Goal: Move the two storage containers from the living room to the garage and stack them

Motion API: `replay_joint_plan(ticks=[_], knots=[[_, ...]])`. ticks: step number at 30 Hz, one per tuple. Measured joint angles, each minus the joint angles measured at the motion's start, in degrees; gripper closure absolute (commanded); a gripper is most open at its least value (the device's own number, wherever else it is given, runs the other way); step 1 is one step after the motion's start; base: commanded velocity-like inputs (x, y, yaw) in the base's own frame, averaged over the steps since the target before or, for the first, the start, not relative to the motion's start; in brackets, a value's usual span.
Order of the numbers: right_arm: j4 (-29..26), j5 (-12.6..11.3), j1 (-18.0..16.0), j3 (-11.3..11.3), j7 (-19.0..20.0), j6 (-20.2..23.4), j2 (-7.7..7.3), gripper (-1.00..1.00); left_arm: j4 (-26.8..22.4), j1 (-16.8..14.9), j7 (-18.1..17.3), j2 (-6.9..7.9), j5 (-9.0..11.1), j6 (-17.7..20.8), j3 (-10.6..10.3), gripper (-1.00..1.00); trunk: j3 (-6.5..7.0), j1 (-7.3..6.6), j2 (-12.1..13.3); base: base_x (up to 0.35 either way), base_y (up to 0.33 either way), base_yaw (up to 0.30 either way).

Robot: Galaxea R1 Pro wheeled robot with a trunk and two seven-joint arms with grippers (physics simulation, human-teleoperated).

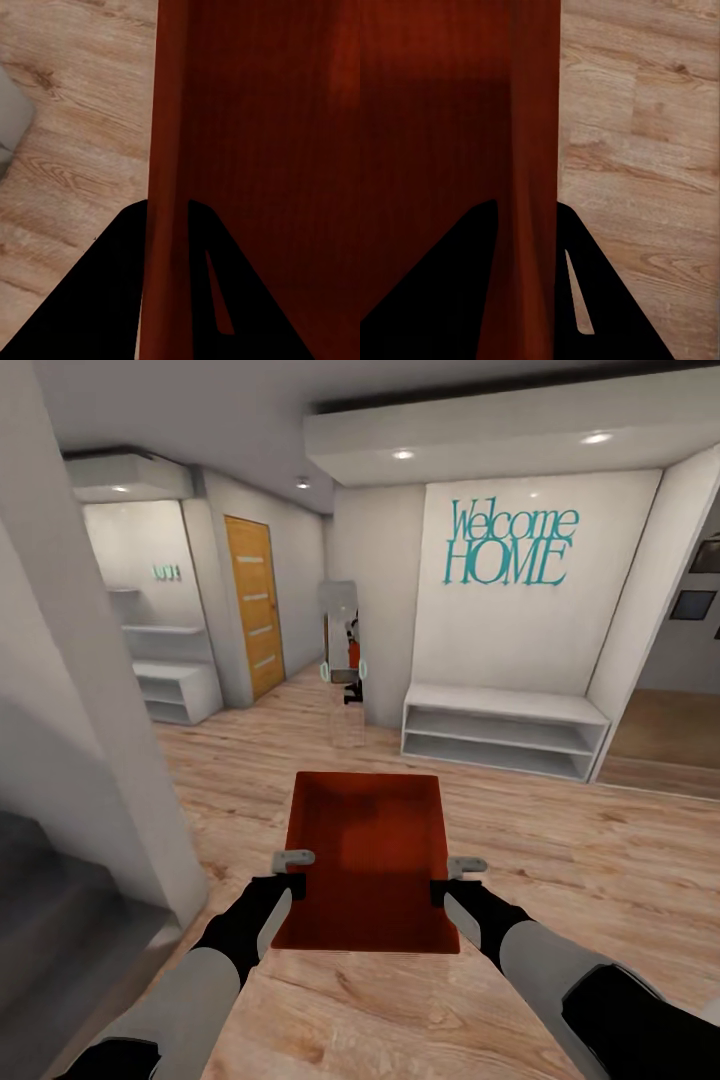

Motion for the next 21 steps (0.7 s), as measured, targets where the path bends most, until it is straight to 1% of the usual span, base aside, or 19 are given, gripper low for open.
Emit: replay_joint_plan(ticks=[21], knots=[[0.00, -0.02, -0.01, -0.02, 0.00, 0.00, 0.00, 1.00, -0.02, -0.02, 0.00, 0.00, -0.02, 0.04, 0.00, 1.00, 0.00, 0.00, 0.00, 0.323, 0.000, 0.000]])
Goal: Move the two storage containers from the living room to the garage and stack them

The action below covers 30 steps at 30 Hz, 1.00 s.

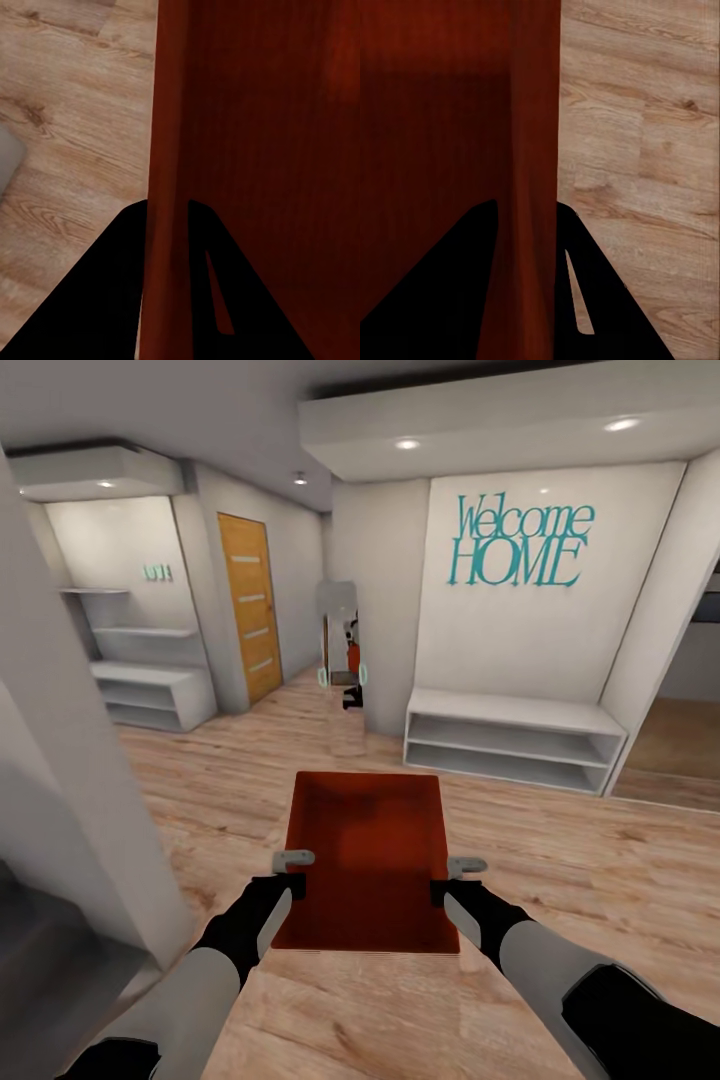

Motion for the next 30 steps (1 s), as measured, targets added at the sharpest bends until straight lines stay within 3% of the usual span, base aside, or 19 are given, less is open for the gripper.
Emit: replay_joint_plan(ticks=[30], knots=[[0.01, 0.10, 0.04, -0.07, 0.03, 0.01, -0.01, 1.00, 0.08, 0.01, 0.00, 0.00, 0.02, -0.04, 0.00, 1.00, 0.00, 0.00, 0.00, 0.324, 0.000, 0.000]])
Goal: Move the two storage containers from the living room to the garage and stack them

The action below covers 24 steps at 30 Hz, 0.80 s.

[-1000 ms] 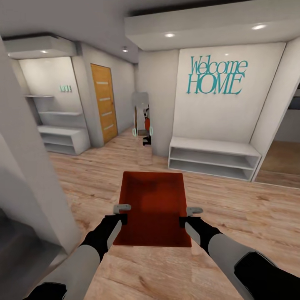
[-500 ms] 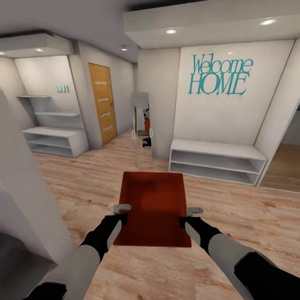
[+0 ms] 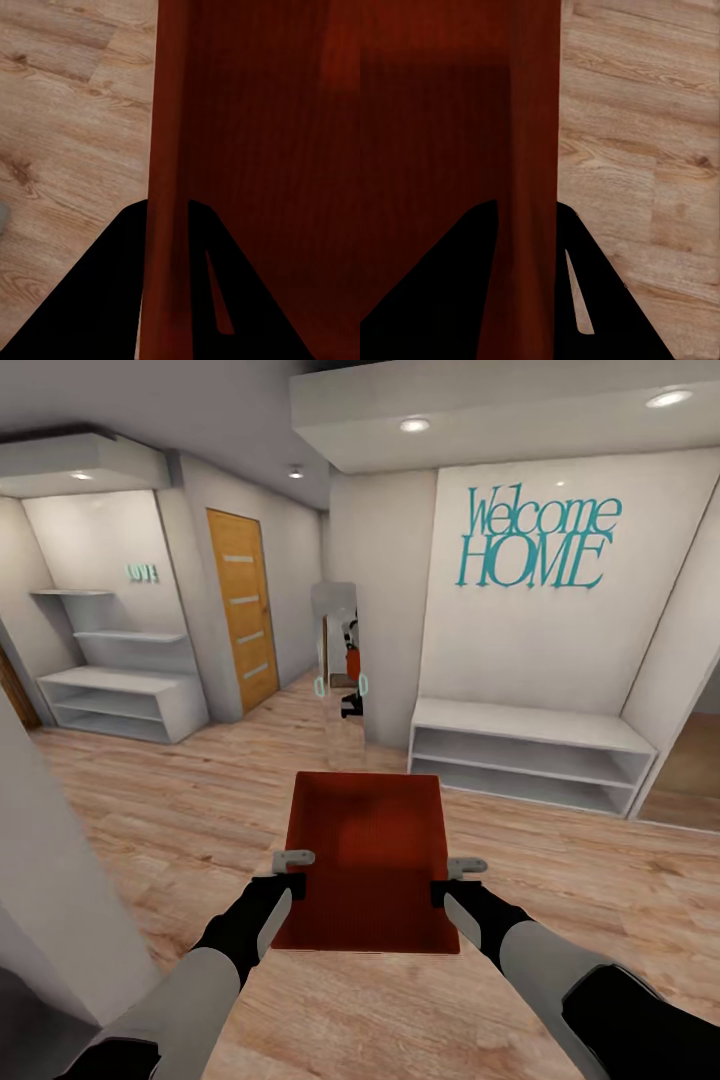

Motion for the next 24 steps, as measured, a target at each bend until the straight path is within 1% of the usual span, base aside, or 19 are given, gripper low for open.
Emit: replay_joint_plan(ticks=[24], knots=[[-0.01, -0.06, -0.06, 0.05, -0.02, -0.01, 0.01, 1.00, -0.10, -0.01, 0.00, 0.00, -0.02, 0.03, 0.01, 1.00, 0.00, 0.00, 0.00, 0.324, 0.000, 0.000]])
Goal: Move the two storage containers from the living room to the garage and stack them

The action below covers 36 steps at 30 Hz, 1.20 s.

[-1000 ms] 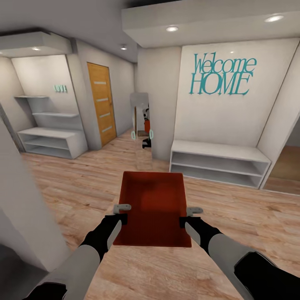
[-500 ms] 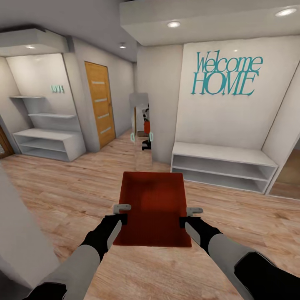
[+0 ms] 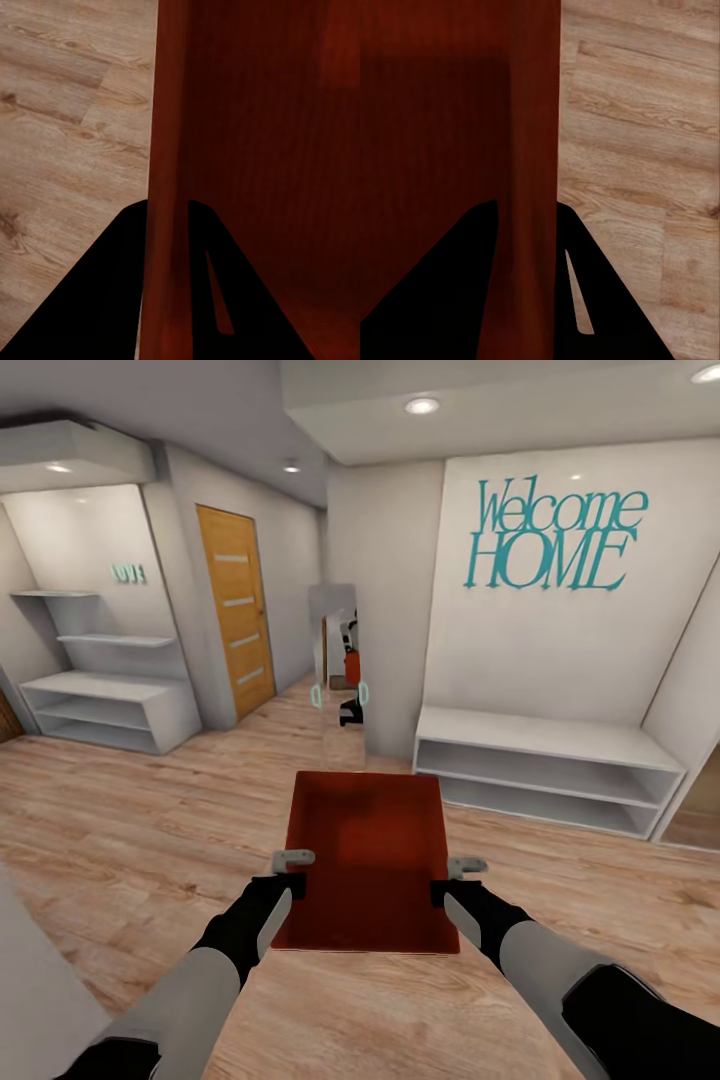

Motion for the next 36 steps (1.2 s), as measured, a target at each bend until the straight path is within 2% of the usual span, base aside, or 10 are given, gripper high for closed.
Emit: replay_joint_plan(ticks=[11, 30, 36], knots=[[0.02, 0.01, 0.04, 0.04, -0.01, 0.00, 0.00, 1.00, 0.16, 0.01, 0.00, 0.00, 0.07, -0.12, -0.01, 1.00, 0.00, 0.00, 0.00, 0.323, 0.000, 0.042], [0.03, 0.10, 0.03, -0.11, 0.06, 0.00, 0.01, 1.00, -0.02, 0.02, 0.00, 0.01, -0.02, 0.06, 0.00, 1.00, 0.00, 0.00, 0.00, 0.324, 0.000, 0.258], [0.01, 0.07, 0.05, -0.10, 0.03, 0.01, 0.00, 1.00, -0.01, 0.03, 0.00, 0.00, -0.03, 0.05, 0.00, 1.00, 0.00, 0.00, 0.00, 0.324, 0.000, 0.067]])
